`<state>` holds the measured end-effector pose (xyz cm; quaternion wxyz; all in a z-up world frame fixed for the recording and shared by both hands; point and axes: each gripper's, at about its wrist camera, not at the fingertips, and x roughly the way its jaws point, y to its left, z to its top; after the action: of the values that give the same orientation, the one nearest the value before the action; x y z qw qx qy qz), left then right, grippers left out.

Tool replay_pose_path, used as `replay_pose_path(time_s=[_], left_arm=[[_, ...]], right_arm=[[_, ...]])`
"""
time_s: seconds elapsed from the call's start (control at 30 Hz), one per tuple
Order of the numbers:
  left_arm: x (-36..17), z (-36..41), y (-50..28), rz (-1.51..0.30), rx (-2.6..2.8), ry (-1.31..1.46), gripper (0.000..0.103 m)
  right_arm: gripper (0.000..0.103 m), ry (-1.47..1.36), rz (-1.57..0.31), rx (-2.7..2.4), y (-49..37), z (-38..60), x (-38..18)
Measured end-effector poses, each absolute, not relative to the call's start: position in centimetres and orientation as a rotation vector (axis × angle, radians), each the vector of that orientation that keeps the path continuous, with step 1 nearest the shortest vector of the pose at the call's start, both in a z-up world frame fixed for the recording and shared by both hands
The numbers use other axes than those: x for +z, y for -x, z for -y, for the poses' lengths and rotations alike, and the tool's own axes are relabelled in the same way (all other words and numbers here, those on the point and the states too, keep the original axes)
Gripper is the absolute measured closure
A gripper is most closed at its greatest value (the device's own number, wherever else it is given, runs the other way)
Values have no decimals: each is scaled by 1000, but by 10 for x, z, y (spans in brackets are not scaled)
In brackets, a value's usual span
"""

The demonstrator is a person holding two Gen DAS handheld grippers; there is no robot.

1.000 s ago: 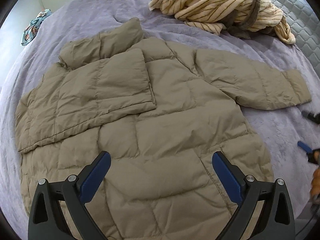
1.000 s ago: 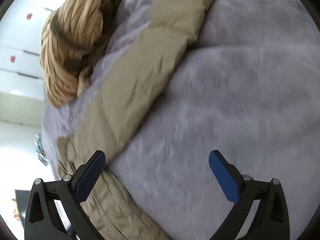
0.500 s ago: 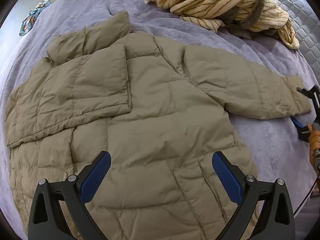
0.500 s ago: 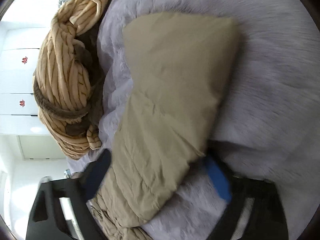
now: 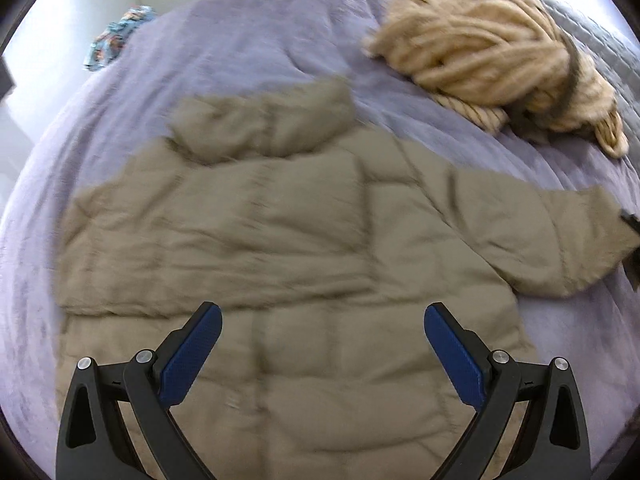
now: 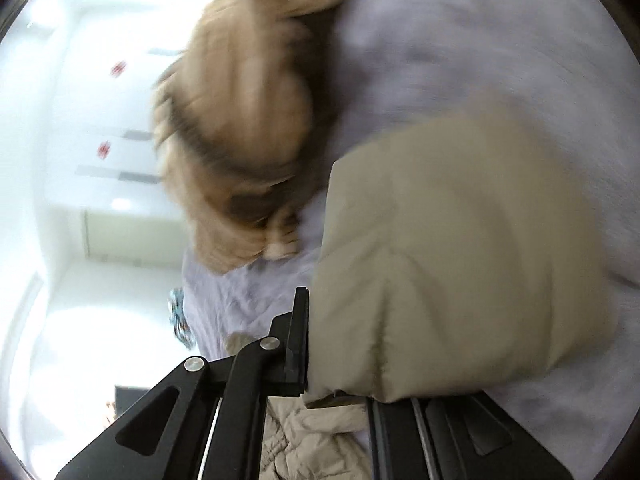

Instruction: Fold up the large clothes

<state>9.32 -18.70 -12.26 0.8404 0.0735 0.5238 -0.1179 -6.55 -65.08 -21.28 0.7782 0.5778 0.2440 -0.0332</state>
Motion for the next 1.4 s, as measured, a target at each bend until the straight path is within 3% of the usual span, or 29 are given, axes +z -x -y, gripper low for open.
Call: replay_pose_path(time_s=[0.23, 0.47, 0.63, 0.9, 0.97, 1.1, 1.2, 1.3, 1.4], left_arm=[[-107, 115, -117, -1055, -167, -102, 2], [-87, 27, -138, -983, -96, -80, 2], [-97, -15, -150, -977, -53, -73, 2], [-142, -25, -151, -1038, -96, -54, 2], [-148, -25, -152, -1049, -103, -31, 2], [-157, -23, -154, -1065, -110, 8, 2], [-160, -21, -156, -1071, -121, 20, 2], [-161, -23, -161, -1077, -133, 38, 2], [-161, -25, -166, -1083, -141, 65, 2]], right_arm=[[95, -893, -563, 78, 5, 530, -122], [95, -554, -637, 192, -52, 356, -89], [95, -476, -826, 167, -93, 246, -152], [90, -584, -1011, 50, -115, 222, -250], [81, -587, -1023, 71, -117, 224, -249], [48, -589, -1026, 128, -107, 231, -228], [42, -643, -967, 124, -91, 255, -209], [43, -777, -933, 45, -85, 289, -212], [87, -804, -920, 18, -94, 299, -212]])
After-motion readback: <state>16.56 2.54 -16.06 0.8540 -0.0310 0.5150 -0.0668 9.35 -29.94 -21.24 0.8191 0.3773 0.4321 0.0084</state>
